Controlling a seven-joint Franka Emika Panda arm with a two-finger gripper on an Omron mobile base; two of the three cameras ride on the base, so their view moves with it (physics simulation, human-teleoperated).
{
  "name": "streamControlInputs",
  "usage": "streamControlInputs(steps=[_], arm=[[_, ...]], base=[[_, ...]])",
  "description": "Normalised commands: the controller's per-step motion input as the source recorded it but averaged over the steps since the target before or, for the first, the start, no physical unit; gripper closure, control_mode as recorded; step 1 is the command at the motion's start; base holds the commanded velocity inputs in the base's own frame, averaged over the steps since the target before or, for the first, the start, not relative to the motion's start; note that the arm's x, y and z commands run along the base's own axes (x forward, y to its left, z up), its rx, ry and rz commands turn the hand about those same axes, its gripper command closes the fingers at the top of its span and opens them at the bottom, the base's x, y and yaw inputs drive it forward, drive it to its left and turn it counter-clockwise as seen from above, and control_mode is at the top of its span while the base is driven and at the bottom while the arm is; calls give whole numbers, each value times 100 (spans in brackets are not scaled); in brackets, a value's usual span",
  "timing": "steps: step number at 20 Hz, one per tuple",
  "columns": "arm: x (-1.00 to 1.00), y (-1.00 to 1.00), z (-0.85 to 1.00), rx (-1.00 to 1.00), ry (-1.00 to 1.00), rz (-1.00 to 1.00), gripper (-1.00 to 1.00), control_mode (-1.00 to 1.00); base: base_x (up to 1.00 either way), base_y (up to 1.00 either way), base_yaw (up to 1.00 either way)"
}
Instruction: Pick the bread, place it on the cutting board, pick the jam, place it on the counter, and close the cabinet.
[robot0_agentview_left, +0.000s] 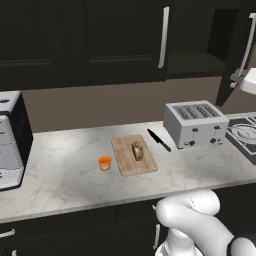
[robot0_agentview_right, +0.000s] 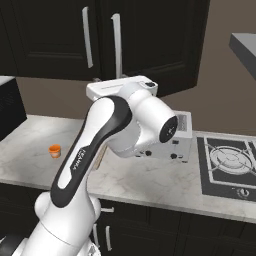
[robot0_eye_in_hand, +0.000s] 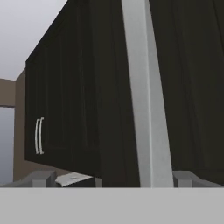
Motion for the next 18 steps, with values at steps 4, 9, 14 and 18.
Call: streamControlInputs(steps=[4,9,14,18], arm=[[16,23,0,3,-3,0,-100,-100],[20,24,0,2,-2,1,-100,-100],[29,27,0,3,-1,3,-100,-100],[33,30,0,2,0,5,-100,-100]], base=[[0,0,0],[0,0,0],[0,0,0],[0,0,0]])
